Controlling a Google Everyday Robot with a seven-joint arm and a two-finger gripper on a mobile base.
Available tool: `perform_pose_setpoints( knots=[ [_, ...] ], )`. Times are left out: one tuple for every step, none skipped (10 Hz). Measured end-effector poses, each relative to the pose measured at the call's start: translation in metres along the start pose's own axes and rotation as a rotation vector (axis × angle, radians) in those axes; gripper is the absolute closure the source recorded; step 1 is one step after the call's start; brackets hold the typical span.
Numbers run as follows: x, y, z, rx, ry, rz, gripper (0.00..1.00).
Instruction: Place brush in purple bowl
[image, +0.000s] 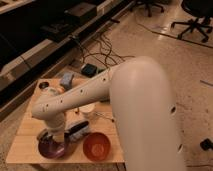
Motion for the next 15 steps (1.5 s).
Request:
perform_pose_setpoints(
  knots=[
    [0.0, 0.0, 0.0, 0.0, 0.0, 0.0, 0.81],
    [0.0, 0.0, 0.0, 0.0, -0.002, 0.001, 0.81],
    [0.0, 0.0, 0.0, 0.001, -0.002, 0.0, 0.81],
    [0.001, 0.006, -0.006, 0.005, -0.002, 0.004, 0.81],
    [0.003, 0.012, -0.013, 0.004, -0.004, 0.008, 0.81],
    [0.008, 0.021, -0.019, -0.006, -0.008, 0.014, 0.81],
    [0.012, 0.025, -0.02, -0.015, -0.002, 0.014, 0.81],
    [0.01, 0.025, -0.019, -0.015, -0.005, 0.01, 0.81],
    [0.009, 0.025, -0.02, -0.015, -0.006, 0.008, 0.81],
    [0.009, 0.025, -0.02, -0.015, -0.006, 0.009, 0.85],
    [0.011, 0.024, -0.02, -0.014, -0.007, 0.013, 0.87],
    [0.011, 0.025, -0.02, -0.014, -0.007, 0.012, 0.84],
    [0.01, 0.025, -0.02, -0.014, -0.007, 0.01, 0.75],
    [0.009, 0.025, -0.02, -0.015, -0.007, 0.009, 0.63],
    [0.009, 0.025, -0.02, -0.014, -0.008, 0.009, 0.55]
  ],
)
